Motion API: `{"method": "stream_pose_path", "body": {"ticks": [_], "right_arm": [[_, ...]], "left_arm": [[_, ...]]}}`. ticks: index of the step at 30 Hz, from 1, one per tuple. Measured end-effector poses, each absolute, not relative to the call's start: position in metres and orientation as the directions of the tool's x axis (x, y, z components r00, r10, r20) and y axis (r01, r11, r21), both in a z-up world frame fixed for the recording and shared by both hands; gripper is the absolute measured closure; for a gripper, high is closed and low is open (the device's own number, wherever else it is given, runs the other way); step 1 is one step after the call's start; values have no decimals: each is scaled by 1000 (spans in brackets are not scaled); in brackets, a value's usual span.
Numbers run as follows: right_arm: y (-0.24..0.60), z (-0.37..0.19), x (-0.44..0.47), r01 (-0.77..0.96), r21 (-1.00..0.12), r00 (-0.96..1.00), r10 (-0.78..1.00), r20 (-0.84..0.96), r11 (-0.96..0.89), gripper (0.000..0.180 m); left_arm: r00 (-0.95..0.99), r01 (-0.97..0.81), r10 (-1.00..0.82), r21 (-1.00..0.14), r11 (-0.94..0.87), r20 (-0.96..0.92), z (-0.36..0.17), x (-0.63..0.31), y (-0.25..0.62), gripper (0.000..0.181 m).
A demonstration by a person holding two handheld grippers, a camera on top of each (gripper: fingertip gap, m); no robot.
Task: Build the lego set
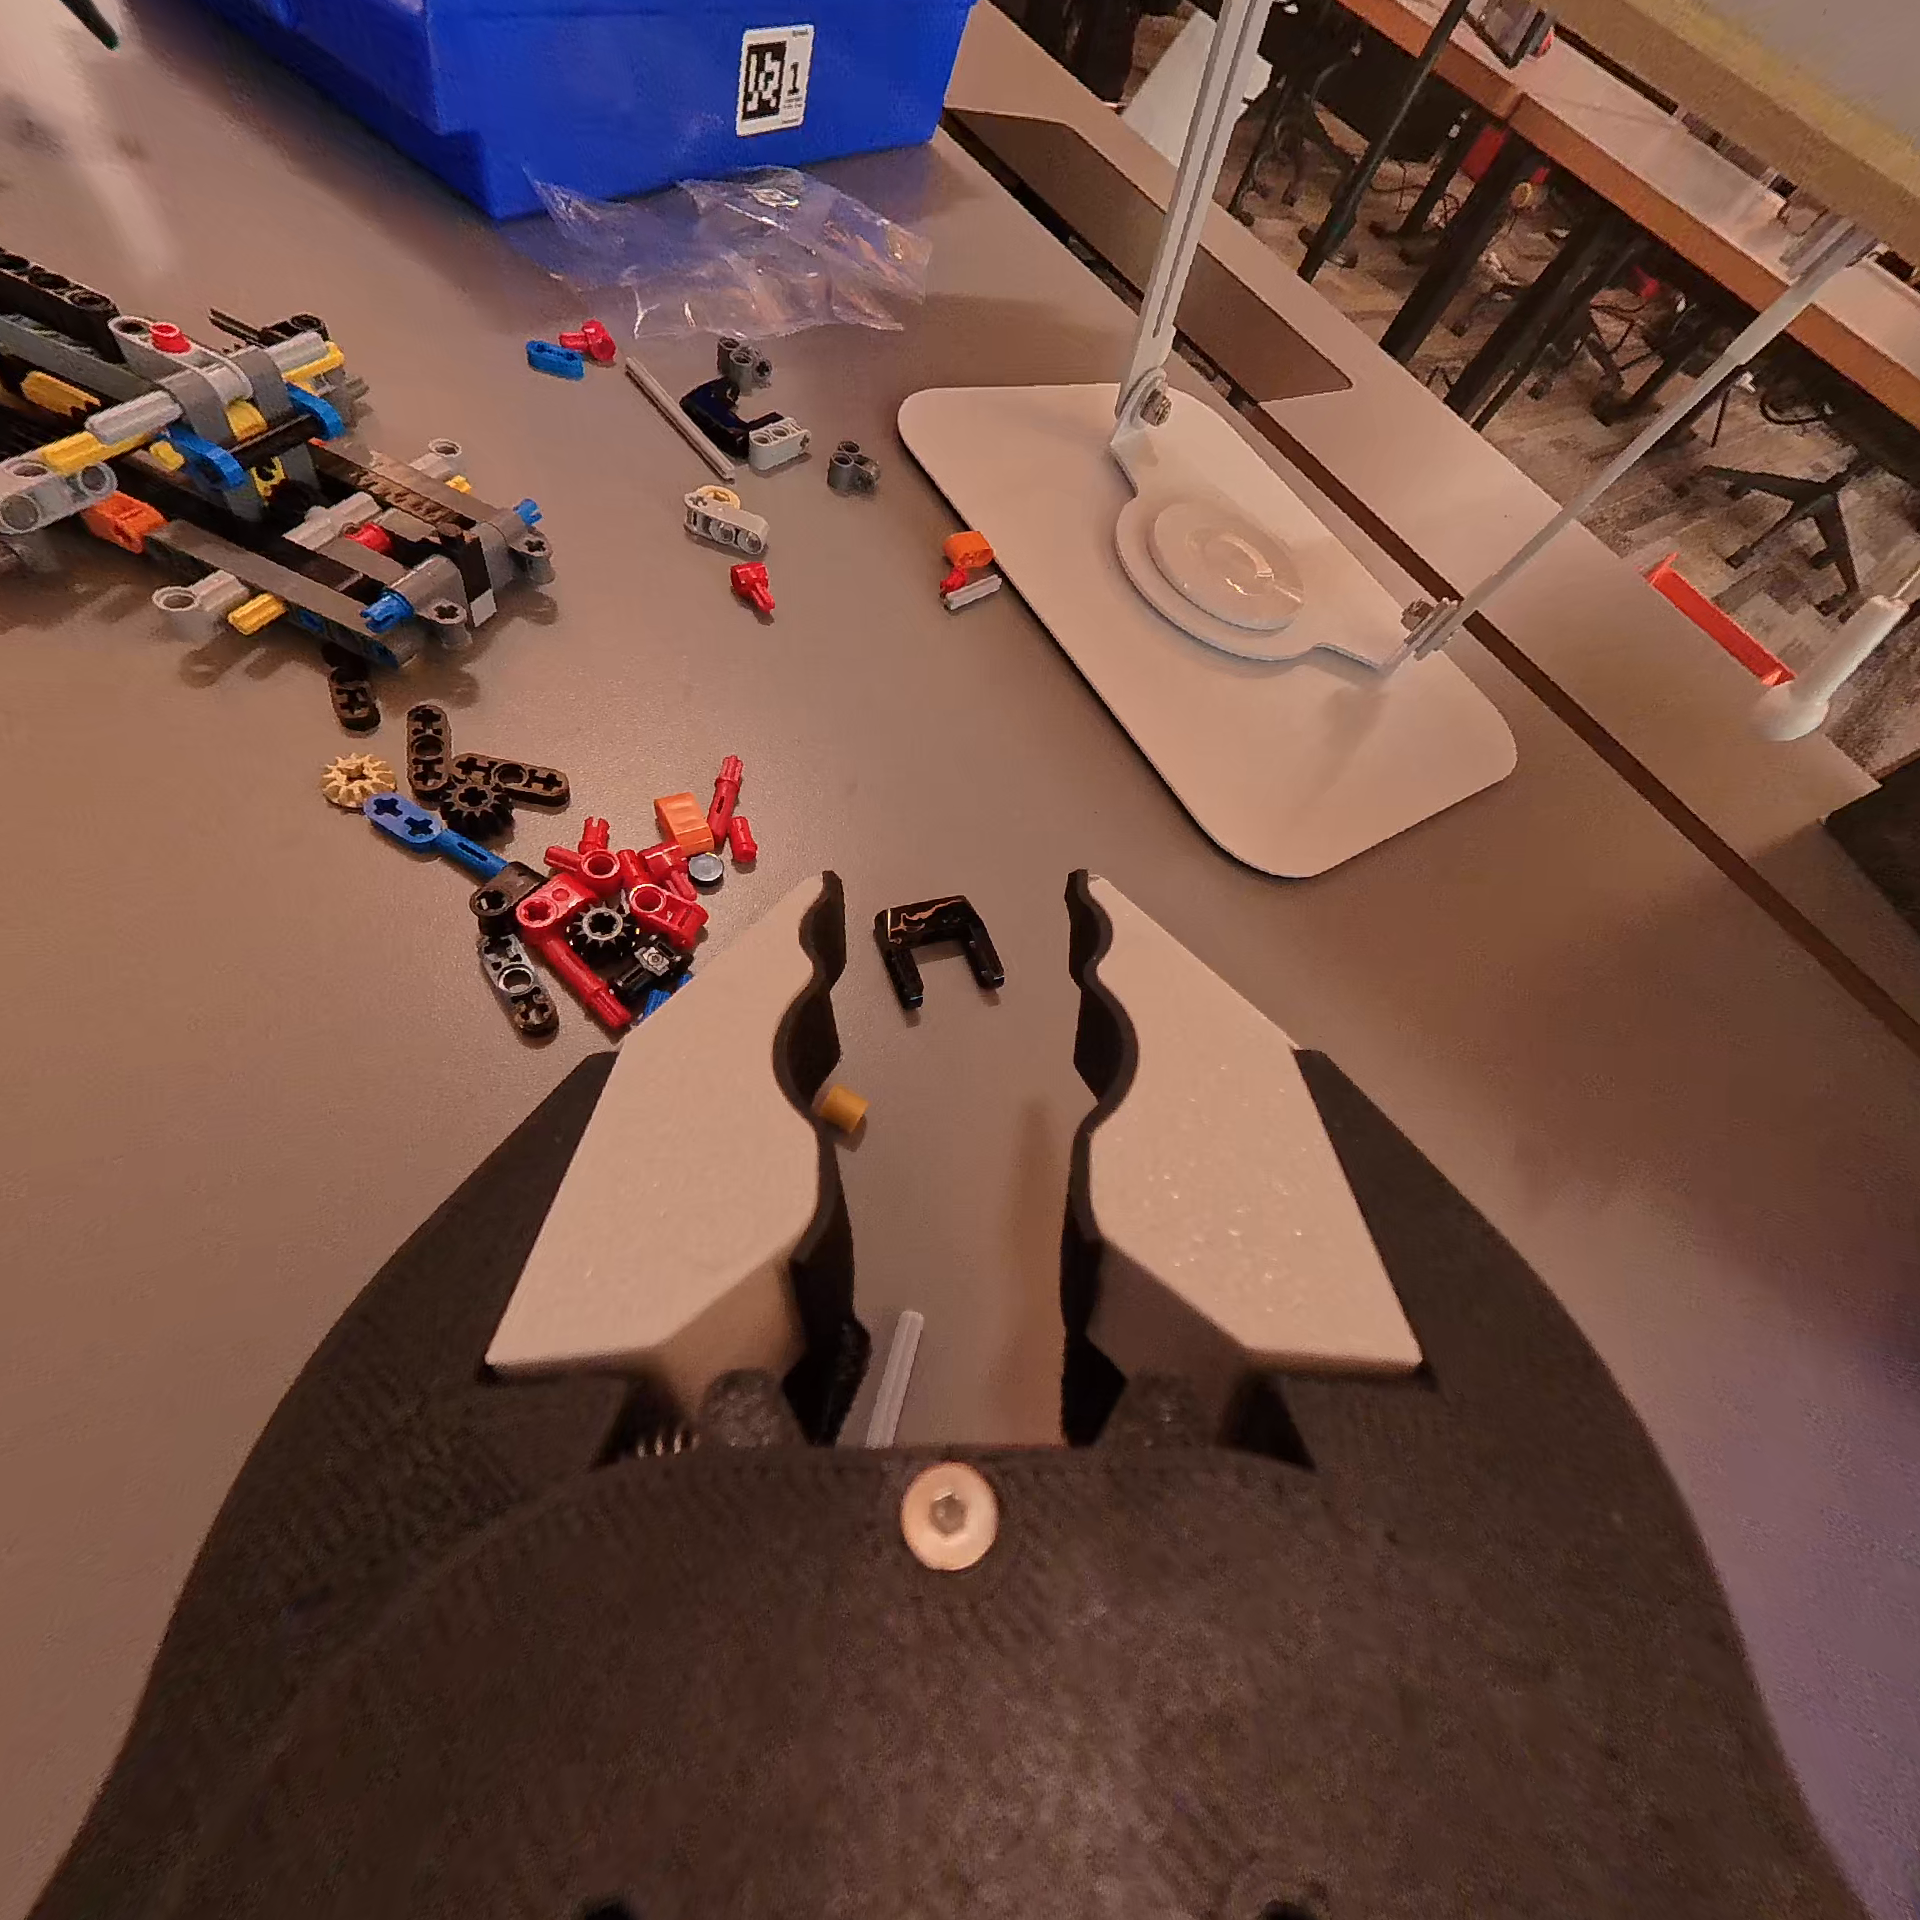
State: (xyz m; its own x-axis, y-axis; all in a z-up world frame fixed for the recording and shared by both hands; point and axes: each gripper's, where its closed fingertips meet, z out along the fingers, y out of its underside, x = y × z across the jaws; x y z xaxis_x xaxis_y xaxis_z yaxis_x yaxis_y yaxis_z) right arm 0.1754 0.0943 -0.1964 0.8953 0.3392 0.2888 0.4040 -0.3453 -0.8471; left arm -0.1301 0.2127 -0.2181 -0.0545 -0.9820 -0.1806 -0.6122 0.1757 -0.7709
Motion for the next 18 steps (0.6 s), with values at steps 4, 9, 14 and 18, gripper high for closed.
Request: {"method": "stream_pose_path", "body": {"ticks": [4, 9, 14, 18], "right_arm": [[94, -196, 176, 405, -847, 896, 337, 290, -345, 139], [94, -196, 176, 409, -845, 894, 336, 295, -345, 141], [90, -181, 173, 403, -863, 896, 326, 303, -306, 144], [80, -172, 150, 385, -871, 882, 399, 249, -306, 147]], "left_arm": [[-50, -624, -977, -757, 194, -209, -221, -129, 215, 141], [-47, -625, -976, -756, 194, -211, -221, -129, 216, 142], [-42, -626, -979, -758, 183, -201, -221, -129, 217, 142], [-42, -628, -978, -756, 184, -203, -221, -128, 218, 141]]}}
